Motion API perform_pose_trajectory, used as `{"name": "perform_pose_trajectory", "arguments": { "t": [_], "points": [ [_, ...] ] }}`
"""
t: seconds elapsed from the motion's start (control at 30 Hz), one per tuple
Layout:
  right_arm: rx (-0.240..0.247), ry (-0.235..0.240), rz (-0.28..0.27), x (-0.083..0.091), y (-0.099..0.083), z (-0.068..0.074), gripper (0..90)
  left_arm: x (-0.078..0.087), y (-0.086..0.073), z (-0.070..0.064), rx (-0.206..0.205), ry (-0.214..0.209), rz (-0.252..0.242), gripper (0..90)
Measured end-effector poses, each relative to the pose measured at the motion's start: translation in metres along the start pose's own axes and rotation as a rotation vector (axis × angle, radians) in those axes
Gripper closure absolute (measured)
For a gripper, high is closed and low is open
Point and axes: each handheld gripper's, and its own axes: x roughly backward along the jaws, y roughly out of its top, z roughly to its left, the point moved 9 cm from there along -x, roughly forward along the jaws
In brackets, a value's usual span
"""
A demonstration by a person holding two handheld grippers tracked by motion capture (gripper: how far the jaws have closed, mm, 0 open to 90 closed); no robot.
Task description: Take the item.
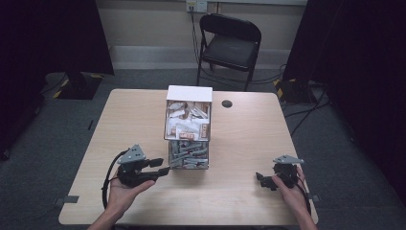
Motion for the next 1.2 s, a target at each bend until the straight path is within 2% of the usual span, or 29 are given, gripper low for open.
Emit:
{"name": "perform_pose_trajectory", "arguments": {
  "t": [0.13, 0.3, 0.47, 0.53, 0.6, 0.63, 0.7, 0.8, 0.87, 0.93, 1.1, 1.17, 1.2],
  "points": [
    [0.000, 0.000, 0.000, 0.000, 0.000, 0.000, 0.0, -0.005, 0.002, -0.004, -0.021, -0.019, 0.018, 59.0],
    [0.000, 0.000, 0.000, 0.000, 0.000, 0.000, 0.0, -0.016, 0.009, 0.000, -0.051, 0.012, 0.000, 60.7],
    [0.001, 0.000, 0.000, 0.000, 0.000, 0.000, 0.0, -0.029, 0.013, -0.006, -0.043, -0.043, 0.004, 63.9],
    [0.001, 0.000, 0.000, 0.000, 0.000, 0.000, 0.0, -0.033, 0.015, -0.009, -0.057, -0.037, 0.007, 63.5],
    [0.000, 0.000, 0.000, 0.000, 0.000, 0.000, 0.0, -0.038, 0.017, -0.014, -0.049, -0.070, -0.002, 63.4],
    [0.000, 0.000, 0.000, 0.000, 0.000, 0.000, 0.0, -0.040, 0.018, -0.015, -0.061, -0.067, 0.004, 63.4],
    [0.000, 0.000, 0.000, 0.000, 0.000, 0.000, 0.0, -0.045, 0.018, -0.018, -0.035, -0.096, 0.011, 63.9],
    [0.000, 0.000, 0.001, 0.000, 0.000, 0.000, 0.0, -0.049, 0.015, -0.016, -0.082, -0.071, 0.030, 65.7],
    [0.000, 0.000, 0.000, 0.000, 0.000, 0.000, 0.0, -0.052, 0.013, -0.014, -0.041, -0.094, 0.033, 66.9],
    [0.001, 0.000, 0.000, 0.000, 0.000, 0.000, 0.0, -0.053, 0.013, -0.012, -0.068, -0.074, 0.035, 71.4],
    [0.001, 0.000, 0.000, 0.000, 0.000, 0.000, 0.0, -0.058, 0.011, -0.012, -0.061, -0.104, 0.035, 73.8],
    [0.000, 0.000, 0.000, 0.000, 0.000, 0.000, 0.0, -0.059, 0.011, -0.012, -0.072, -0.091, 0.041, 76.2],
    [0.000, 0.000, 0.000, 0.000, 0.000, 0.000, 0.0, -0.061, 0.010, -0.013, -0.090, -0.090, 0.059, 76.4]
  ]
}}
